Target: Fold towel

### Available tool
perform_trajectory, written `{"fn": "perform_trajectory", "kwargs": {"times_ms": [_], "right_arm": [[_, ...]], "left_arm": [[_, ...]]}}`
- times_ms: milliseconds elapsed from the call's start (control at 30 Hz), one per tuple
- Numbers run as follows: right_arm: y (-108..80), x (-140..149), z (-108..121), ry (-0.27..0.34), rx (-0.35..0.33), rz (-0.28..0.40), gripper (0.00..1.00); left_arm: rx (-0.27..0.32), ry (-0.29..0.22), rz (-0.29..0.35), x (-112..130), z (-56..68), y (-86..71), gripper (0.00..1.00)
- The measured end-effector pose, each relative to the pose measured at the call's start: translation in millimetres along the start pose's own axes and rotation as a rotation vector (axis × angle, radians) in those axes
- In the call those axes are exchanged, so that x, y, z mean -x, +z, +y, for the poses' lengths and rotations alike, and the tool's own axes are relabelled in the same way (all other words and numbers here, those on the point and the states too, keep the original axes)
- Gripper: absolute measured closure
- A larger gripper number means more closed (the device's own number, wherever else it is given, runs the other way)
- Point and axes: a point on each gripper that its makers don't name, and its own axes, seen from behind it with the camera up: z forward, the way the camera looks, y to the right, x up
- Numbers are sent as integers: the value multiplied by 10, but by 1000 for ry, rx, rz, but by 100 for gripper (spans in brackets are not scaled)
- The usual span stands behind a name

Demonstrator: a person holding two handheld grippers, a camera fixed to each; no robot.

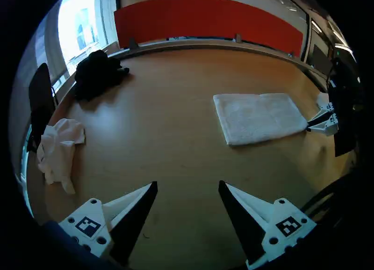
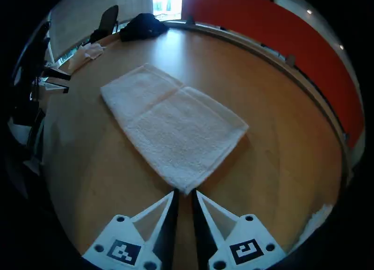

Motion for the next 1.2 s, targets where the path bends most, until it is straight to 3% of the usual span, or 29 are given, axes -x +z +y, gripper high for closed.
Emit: {"fn": "perform_trajectory", "kwargs": {"times_ms": [167,800,1200], "right_arm": [[-20,-26,35,-17,16,7,95],[-308,-103,135,27,67,54,96],[-416,-215,155,12,82,75,96]], "left_arm": [[-2,-5,8,-14,-7,-4,3],[-11,3,59,-111,-32,-13,3],[-20,-14,103,-158,-76,-95,3]]}}
